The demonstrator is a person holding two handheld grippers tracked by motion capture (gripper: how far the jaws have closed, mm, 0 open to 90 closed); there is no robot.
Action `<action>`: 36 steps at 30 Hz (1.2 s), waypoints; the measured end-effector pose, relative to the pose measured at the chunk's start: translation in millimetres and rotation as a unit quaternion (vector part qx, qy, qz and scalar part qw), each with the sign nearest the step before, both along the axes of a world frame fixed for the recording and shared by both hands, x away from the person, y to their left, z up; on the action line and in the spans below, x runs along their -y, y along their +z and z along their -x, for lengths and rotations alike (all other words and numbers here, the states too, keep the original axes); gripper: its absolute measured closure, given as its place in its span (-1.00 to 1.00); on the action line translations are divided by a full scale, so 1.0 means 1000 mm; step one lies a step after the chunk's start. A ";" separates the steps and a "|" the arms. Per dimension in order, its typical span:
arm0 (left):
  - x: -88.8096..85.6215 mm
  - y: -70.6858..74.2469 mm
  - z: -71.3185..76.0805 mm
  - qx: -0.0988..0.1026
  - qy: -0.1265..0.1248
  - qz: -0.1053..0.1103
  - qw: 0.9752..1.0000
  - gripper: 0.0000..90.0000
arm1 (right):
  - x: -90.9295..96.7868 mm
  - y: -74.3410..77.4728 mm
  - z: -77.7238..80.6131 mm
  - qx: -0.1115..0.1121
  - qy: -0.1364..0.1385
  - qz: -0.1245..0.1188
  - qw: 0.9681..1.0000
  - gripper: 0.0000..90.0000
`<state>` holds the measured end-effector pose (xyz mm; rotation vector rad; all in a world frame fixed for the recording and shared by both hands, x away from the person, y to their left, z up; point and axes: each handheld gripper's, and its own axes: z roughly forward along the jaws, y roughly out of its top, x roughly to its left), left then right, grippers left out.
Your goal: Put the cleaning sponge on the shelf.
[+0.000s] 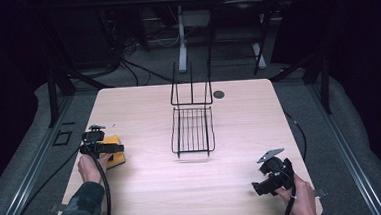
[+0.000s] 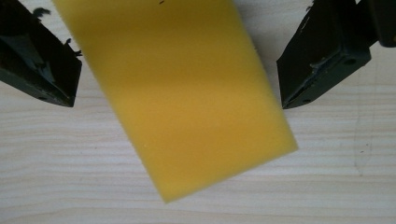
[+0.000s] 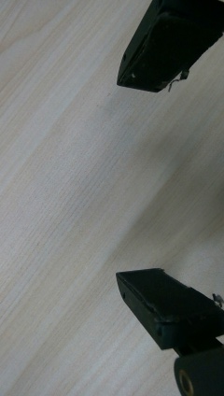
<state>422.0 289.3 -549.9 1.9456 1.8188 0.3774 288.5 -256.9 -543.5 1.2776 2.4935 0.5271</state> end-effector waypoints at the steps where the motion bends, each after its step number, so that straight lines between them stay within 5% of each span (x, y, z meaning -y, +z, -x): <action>1: -0.001 -0.003 -0.001 -0.008 0.002 0.000 1.000 -1.00 | 0.001 0.001 0.000 0.004 0.001 -0.001 1.000 -0.88; 7: 0.002 -0.013 -0.003 -0.039 -0.010 0.004 0.999 -0.95 | 0.000 0.001 0.002 0.006 0.002 -0.002 1.000 -0.88; 14: 0.002 -0.010 -0.002 -0.027 -0.021 0.010 0.999 -0.72 | 0.000 0.001 0.001 0.004 0.005 -0.002 1.000 -0.88; 24: 0.004 0.008 0.004 0.009 -0.031 0.010 0.999 -0.67 | 0.001 0.002 0.001 0.009 0.004 0.001 1.000 -0.87; 36: 0.009 0.032 0.016 0.044 -0.068 -0.006 0.997 -0.63 | 0.002 0.005 0.003 0.015 0.001 0.001 1.000 -0.87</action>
